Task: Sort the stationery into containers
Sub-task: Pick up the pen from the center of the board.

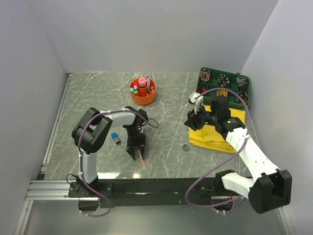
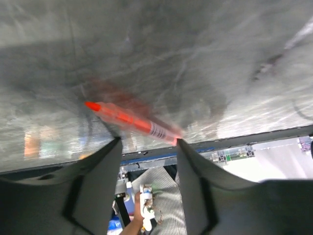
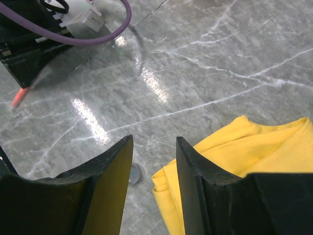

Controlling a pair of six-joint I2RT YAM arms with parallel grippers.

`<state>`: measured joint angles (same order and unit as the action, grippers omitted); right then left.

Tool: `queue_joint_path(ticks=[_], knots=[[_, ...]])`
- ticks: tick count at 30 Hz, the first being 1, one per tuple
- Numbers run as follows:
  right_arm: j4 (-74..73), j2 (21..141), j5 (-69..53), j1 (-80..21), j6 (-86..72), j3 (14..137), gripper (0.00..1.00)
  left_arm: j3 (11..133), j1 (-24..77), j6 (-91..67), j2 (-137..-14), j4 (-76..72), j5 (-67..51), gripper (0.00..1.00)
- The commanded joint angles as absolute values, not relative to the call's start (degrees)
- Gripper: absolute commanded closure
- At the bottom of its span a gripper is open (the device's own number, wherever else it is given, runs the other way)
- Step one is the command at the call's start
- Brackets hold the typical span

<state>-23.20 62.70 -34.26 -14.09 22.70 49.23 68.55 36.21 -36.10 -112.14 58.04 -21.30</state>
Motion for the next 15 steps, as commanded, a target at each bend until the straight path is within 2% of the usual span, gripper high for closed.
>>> queue_joint_path(ticks=[1, 6, 9, 12, 15], knots=[[-21.5, 60.3, -35.4, -13.6, 24.7, 48.0, 0.52, 69.5, 37.0, -36.0, -115.7, 52.8, -16.2, 0.55], [-20.7, 59.9, -35.6, -13.6, 24.2, 46.9, 0.53, 74.5, 37.3, -33.2, -118.5, 51.9, -12.2, 0.65], [-19.9, 60.0, -35.8, -13.6, 23.5, 46.6, 0.53, 77.7, 37.2, -29.1, -119.5, 51.0, -9.1, 0.75], [-18.5, 60.3, -35.8, -13.6, 22.6, 46.3, 0.53, 79.5, 36.6, -25.4, -119.8, 50.9, -6.2, 0.77], [-17.2, 60.8, -35.9, -13.6, 21.5, 46.6, 0.53, 79.2, 35.3, -22.8, -119.7, 50.8, -4.1, 0.84]])
